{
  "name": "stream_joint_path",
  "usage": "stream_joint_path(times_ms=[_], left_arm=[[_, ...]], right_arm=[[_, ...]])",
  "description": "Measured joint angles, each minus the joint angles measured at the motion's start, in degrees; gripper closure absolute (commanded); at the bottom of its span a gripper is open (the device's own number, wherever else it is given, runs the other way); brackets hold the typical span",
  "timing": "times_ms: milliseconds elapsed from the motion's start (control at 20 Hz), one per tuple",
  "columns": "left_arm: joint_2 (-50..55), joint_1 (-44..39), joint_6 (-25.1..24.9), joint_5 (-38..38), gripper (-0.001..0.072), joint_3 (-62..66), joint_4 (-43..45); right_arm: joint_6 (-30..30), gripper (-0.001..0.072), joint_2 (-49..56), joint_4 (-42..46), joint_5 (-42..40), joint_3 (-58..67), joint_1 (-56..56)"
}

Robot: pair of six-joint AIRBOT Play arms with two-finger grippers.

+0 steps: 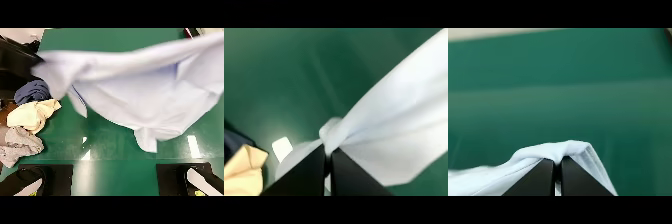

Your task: Fold the shirts.

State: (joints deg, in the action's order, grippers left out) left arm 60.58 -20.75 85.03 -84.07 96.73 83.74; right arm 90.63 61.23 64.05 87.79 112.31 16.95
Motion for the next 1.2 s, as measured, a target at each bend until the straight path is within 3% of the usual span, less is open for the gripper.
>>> stream_joint_path(times_ms=[150, 400, 450, 500, 550, 600, 650, 950, 1200], left_arm=[[6.4, 0.0, -0.5, 4.0, 0.0679, -8.6, 0.0], [18.7, 1.7, -1.7, 14.5, 0.0678, -14.7, 0.0], [20.6, 2.6, -1.4, 16.7, 0.06, -15.2, 0.0], [21.8, 3.7, -0.7, 18.7, 0.0286, -15.4, 0.0], [22.6, 4.7, -0.1, 20.6, 0.0074, -15.2, 0.0], [23.4, 5.8, 0.7, 21.7, 0.0085, -14.6, 0.0], [23.8, 6.9, 1.1, 22.0, 0.0086, -13.6, -0.1], [24.0, 9.8, 2.2, 14.5, 0.0087, -10.4, -3.2], [19.6, 5.0, 2.8, 16.3, 0.0088, -24.6, -9.6]], right_arm=[[0.0, 0.0696, 6.4, 5.6, -1.3, -6.6, -9.1], [1.0, 0.0695, 17.7, 14.0, -12.9, -15.7, -18.0], [1.7, 0.0695, 19.7, 14.7, -15.6, -16.6, -18.6], [2.1, 0.0687, 21.2, 15.4, -17.7, -17.2, -18.9], [2.4, 0.0508, 22.5, 15.7, -19.6, -17.6, -19.1], [2.8, 0.0208, 23.5, 15.8, -21.6, -17.9, -19.2], [2.9, 0.0146, 24.2, 16.0, -23.0, -18.0, -19.2], [3.3, 0.0161, 23.6, 16.5, -20.9, -14.5, -17.3], [2.4, 0.0161, 18.9, 16.6, -16.0, -13.7, -17.1]])
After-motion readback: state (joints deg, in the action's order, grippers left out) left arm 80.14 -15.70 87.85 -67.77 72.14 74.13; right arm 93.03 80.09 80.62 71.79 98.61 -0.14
